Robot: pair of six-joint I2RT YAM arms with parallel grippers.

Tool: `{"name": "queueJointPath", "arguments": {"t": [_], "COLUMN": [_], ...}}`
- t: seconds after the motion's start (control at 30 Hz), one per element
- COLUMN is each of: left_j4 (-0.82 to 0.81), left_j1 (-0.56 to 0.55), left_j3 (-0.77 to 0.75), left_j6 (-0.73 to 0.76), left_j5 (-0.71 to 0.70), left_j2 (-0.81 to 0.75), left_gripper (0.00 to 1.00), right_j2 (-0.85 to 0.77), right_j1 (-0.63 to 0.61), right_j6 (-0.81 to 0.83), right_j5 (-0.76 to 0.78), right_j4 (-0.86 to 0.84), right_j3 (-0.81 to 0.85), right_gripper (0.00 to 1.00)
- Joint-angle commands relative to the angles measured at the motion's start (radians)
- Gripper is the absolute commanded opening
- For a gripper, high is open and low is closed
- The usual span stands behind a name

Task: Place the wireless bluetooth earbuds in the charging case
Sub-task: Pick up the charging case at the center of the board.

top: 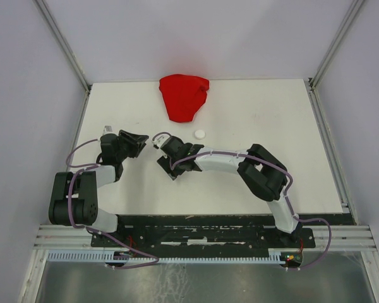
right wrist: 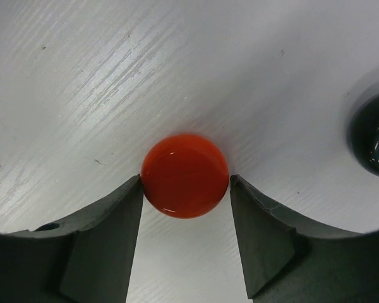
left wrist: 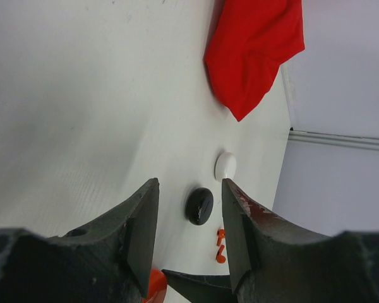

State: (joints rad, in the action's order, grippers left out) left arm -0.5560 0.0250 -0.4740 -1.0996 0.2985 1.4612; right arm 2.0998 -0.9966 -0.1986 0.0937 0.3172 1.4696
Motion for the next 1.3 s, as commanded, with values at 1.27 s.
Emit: {"name": "queueJointPath", "arguments": {"t": [1.27], "left_j4": [-0.549], "left_j1": [-0.210], "left_j3": [-0.101], "left_j6": [-0.124], "left_j5": [0.454], "left_j2": [0.192], "left_gripper": [0.48], "right_j2": [-0.514], "right_j1": [0.289], "right_j6": [0.105], "right_j5": [-0.344], "right_j4": [-0.568], "right_j3": [-0.508], "right_gripper": [0.37]}}
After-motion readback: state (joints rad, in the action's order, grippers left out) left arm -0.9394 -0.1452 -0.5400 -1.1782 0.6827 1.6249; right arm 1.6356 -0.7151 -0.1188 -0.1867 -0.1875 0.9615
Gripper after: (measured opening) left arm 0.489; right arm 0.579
